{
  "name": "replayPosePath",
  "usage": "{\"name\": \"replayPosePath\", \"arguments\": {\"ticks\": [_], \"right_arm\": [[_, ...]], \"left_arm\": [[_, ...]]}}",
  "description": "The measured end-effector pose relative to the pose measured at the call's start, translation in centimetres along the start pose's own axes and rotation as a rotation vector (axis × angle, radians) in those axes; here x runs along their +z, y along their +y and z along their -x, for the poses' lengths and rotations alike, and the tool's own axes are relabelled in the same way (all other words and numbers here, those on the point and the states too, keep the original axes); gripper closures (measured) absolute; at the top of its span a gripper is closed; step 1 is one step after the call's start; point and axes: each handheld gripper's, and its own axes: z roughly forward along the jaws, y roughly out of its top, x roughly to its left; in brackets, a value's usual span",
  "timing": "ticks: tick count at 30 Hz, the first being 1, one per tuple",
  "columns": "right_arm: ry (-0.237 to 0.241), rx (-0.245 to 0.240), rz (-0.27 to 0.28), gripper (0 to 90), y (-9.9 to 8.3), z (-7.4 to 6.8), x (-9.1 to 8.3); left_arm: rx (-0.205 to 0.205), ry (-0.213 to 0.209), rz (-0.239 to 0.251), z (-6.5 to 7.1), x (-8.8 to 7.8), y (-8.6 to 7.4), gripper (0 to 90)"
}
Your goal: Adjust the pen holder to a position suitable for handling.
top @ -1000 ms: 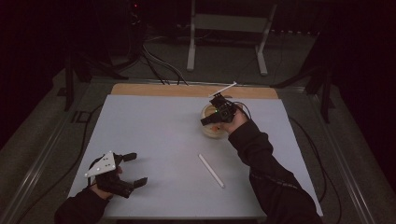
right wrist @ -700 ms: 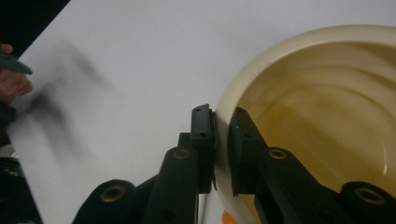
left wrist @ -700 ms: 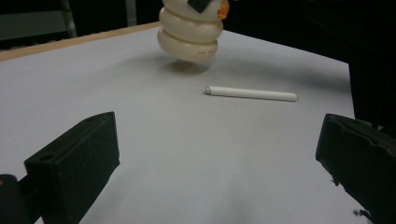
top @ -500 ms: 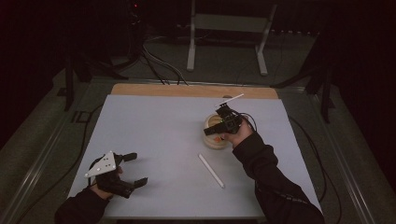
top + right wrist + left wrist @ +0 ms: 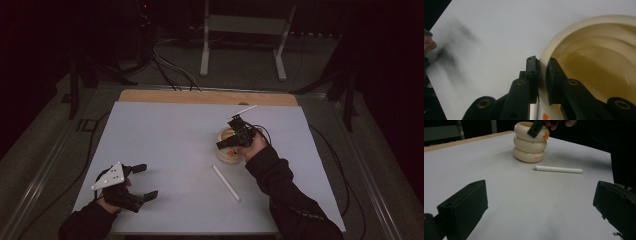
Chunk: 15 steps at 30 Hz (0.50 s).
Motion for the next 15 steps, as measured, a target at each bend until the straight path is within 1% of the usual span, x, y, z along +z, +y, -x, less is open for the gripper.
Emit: {"name": "replayPosePath", "arguments": {"ticks": [2, 8, 12, 15], "right_arm": [[-0.005, -0.004, -0.003, 81.5, 0.09, -0.04, 0.03], [-0.013, 0.009, -0.005, 80.7, 0.34, 0.12, 0.01], [-0.019, 0.006, -0.007, 80.4, 0.38, 0.06, 0.00], [-0.024, 0.002, -0.002, 77.0, 0.42, -0.02, -0.06]], "left_arm": [[0.000, 0.000, 0.000, -0.01, -0.01, 0.00, 0.3], [0.002, 0.000, -0.002, -0.01, 0.01, -0.02, 0.3], [0.002, 0.000, -0.003, -0.02, 0.02, -0.03, 0.3], [0.002, -0.001, -0.002, -0.02, 0.01, -0.02, 0.3]]}}
